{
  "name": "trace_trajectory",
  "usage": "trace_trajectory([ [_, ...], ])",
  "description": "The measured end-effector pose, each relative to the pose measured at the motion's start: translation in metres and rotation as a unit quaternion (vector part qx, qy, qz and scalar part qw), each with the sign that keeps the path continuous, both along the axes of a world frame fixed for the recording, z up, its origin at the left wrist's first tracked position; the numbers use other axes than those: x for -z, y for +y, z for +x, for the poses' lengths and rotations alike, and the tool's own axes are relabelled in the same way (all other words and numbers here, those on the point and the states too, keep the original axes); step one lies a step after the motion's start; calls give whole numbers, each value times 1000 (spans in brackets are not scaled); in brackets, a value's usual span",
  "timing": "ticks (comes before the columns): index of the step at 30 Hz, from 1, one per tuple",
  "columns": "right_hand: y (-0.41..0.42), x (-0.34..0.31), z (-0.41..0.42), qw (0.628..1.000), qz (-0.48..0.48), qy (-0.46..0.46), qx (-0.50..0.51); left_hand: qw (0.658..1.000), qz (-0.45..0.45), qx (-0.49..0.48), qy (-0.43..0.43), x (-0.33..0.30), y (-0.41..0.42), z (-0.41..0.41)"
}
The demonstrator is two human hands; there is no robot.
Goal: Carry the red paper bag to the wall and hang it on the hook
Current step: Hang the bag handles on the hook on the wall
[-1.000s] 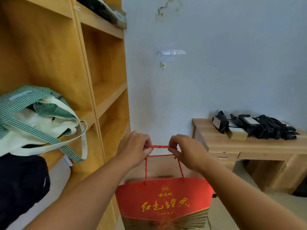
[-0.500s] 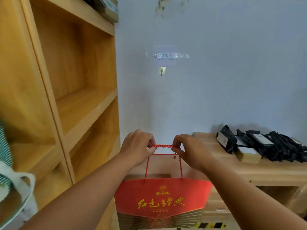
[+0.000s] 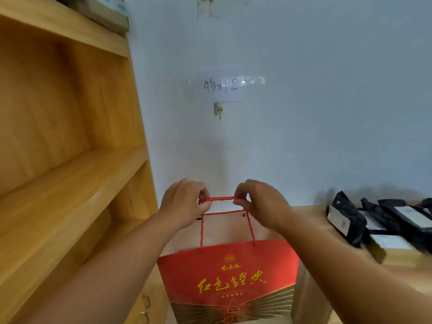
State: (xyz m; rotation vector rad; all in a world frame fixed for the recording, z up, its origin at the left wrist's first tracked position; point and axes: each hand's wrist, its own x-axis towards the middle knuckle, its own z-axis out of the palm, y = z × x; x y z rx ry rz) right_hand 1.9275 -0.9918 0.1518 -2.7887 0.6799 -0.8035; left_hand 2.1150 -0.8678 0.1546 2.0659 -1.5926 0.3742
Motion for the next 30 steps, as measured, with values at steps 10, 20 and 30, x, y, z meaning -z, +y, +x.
trace_trajectory([
  [10,-138,-22,89,998,38,-54,-9,999,-33,-5,35,-22,-142,89],
  [20,-246,-30,189,993,65,-97,10,998,-42,45,28,-28,-258,195],
  [30,-326,-51,256,986,99,-132,15,995,-49,55,67,-44,-338,262],
])
